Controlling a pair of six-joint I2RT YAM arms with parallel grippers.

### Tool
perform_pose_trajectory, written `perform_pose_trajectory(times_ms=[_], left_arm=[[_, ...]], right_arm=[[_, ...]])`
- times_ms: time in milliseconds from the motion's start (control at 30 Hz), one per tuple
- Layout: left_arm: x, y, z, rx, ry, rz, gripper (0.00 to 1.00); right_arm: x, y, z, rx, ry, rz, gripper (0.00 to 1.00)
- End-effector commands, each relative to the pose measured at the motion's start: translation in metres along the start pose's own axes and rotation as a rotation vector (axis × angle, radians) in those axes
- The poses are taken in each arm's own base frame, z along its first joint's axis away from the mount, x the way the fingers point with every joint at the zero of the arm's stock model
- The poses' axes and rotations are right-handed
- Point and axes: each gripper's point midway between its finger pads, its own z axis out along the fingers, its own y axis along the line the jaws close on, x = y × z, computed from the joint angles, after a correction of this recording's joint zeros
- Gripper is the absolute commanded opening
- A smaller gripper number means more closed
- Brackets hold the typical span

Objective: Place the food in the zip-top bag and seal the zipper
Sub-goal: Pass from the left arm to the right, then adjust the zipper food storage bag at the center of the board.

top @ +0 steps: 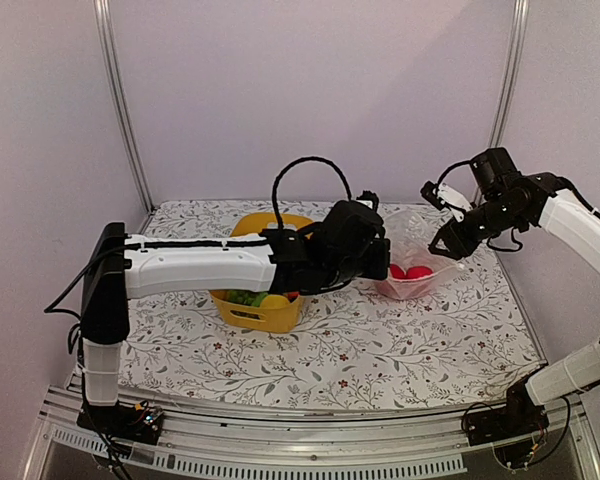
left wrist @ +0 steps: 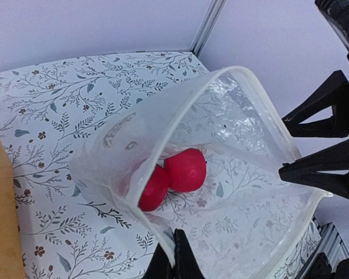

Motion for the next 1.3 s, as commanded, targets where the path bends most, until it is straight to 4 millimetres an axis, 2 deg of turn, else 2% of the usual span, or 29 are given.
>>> perform_pose_trajectory(times_ms=[0, 100, 167, 267, 300, 400, 467, 500, 567, 600, 633, 700, 767, 867, 1000, 1067, 1167, 1267], left_arm=[[-0.018, 0.002, -0.006, 0.012, -0.037, -0.006, 0.0], [-0.018, 0.002, -0.007, 0.016, -0.037, -0.005, 0.0], [-0.016, 0.002, -0.007, 0.021, -0.036, -0.005, 0.0], [-0.015, 0.003, -0.007, 0.024, -0.033, -0.003, 0.0], [-0.014, 0.002, -0.008, 0.025, -0.031, -0.001, 0.0], [-0.015, 0.0, -0.01, 0.042, -0.03, 0.007, 0.0], [-0.019, -0.011, -0.014, 0.104, -0.039, 0.036, 0.0], [-0.021, -0.017, -0.017, 0.138, -0.047, 0.052, 0.04], [-0.029, -0.03, -0.024, 0.211, -0.066, 0.092, 0.33], [-0.032, -0.033, -0.029, 0.228, -0.071, 0.117, 0.43], [-0.043, -0.039, -0.037, 0.253, -0.109, 0.134, 0.51], [-0.056, -0.037, -0.052, 0.252, -0.149, 0.175, 0.62], [-0.067, -0.027, -0.068, 0.222, -0.185, 0.222, 0.7], [-0.075, -0.001, -0.086, 0.142, -0.203, 0.28, 0.75], [-0.065, 0.055, -0.095, -0.017, -0.134, 0.311, 0.77], [-0.059, 0.088, -0.096, -0.101, -0.097, 0.292, 0.77], [-0.043, 0.135, -0.101, -0.207, -0.027, 0.239, 0.77], [-0.019, 0.166, -0.103, -0.241, 0.056, 0.193, 0.76]], right_arm=[[0.013, -0.005, 0.0, 0.045, 0.045, -0.012, 0.45], [0.008, -0.01, -0.003, 0.074, 0.024, -0.023, 0.36], [0.002, -0.017, -0.005, 0.113, 0.003, -0.029, 0.26], [-0.012, -0.037, -0.011, 0.22, -0.038, -0.024, 0.07], [-0.016, -0.046, -0.015, 0.27, -0.046, -0.018, 0.03], [-0.029, -0.053, -0.025, 0.304, -0.097, -0.001, 0.0], [-0.031, -0.051, -0.024, 0.288, -0.103, 0.0, 0.0], [-0.031, -0.051, -0.023, 0.287, -0.099, 0.002, 0.0], [-0.029, -0.054, -0.021, 0.296, -0.09, 0.005, 0.0], [-0.029, -0.057, -0.021, 0.302, -0.09, 0.008, 0.0], [-0.029, -0.06, -0.021, 0.305, -0.094, 0.016, 0.0], [-0.03, -0.069, -0.025, 0.311, -0.109, 0.04, 0.0], [-0.032, -0.081, -0.031, 0.334, -0.12, 0.067, 0.0], [-0.037, -0.096, -0.038, 0.366, -0.128, 0.08, 0.0], [-0.045, -0.125, -0.056, 0.436, -0.151, 0.11, 0.0], [-0.048, -0.131, -0.056, 0.444, -0.158, 0.126, 0.0], [-0.046, -0.117, -0.041, 0.353, -0.168, 0.132, 0.0], [-0.038, -0.091, -0.023, 0.204, -0.176, 0.143, 0.0]])
